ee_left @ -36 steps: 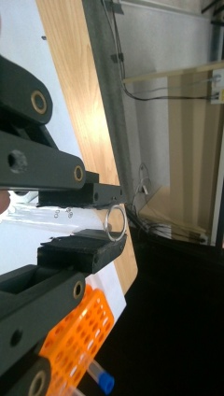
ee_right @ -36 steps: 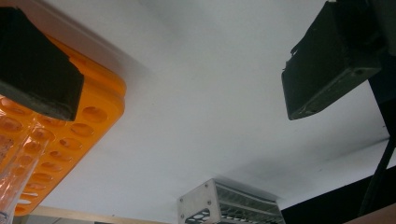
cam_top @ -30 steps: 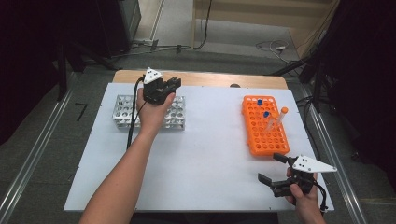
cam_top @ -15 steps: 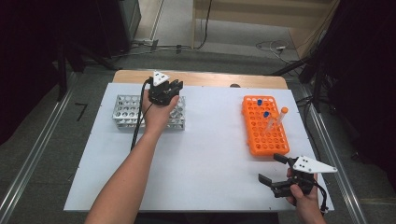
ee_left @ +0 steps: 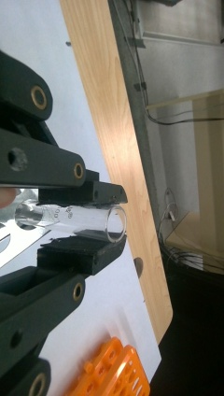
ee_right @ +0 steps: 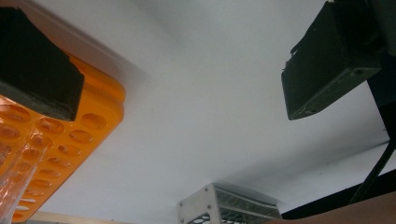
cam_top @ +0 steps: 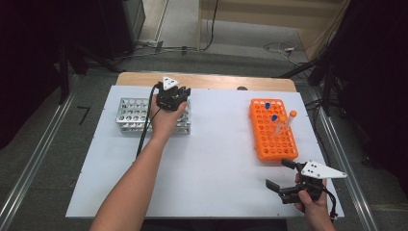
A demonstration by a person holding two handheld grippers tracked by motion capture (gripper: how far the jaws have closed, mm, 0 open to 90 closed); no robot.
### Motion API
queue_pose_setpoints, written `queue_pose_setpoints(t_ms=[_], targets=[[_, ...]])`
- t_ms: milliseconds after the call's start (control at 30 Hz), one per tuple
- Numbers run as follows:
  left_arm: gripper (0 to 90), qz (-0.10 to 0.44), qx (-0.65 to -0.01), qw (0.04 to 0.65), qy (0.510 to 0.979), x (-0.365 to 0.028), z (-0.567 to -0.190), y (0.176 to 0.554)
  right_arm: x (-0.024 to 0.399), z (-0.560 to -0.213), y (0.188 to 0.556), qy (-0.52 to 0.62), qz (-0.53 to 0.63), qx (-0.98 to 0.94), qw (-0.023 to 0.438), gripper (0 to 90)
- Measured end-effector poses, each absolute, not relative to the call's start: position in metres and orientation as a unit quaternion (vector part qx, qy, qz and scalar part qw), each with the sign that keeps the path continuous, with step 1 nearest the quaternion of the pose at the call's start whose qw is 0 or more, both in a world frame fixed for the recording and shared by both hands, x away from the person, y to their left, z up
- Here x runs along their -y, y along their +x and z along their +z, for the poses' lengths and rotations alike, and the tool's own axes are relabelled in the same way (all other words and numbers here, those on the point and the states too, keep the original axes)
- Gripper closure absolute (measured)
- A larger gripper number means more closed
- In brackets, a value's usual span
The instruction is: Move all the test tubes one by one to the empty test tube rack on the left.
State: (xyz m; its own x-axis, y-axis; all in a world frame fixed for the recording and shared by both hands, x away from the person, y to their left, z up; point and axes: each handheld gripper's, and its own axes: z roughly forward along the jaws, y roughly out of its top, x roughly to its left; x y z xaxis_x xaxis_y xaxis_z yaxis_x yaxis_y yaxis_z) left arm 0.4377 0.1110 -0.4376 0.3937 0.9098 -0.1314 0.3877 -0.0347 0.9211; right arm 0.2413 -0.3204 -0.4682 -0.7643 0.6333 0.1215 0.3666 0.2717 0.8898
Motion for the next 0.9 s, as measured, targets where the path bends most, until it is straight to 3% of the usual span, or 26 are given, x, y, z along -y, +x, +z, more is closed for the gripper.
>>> queue_pose_setpoints(t_ms=[233, 567, 900], targets=[[66.4, 0.253, -0.489, 0.49, 0.676, -0.113, -0.438, 0.437, 0.32, -0.468, 0.242, 0.317, 0.512, -0.788, 0.129, 0.0], [45.4, 0.241, -0.484, 0.522, 0.66, -0.119, -0.423, 0.413, 0.318, -0.467, 0.245, 0.324, 0.514, -0.783, 0.132, 0.0], [14.4, 0.234, -0.448, 0.523, 0.686, -0.116, -0.412, 0.37, 0.314, -0.464, 0.252, 0.333, 0.512, -0.78, 0.137, 0.0]])
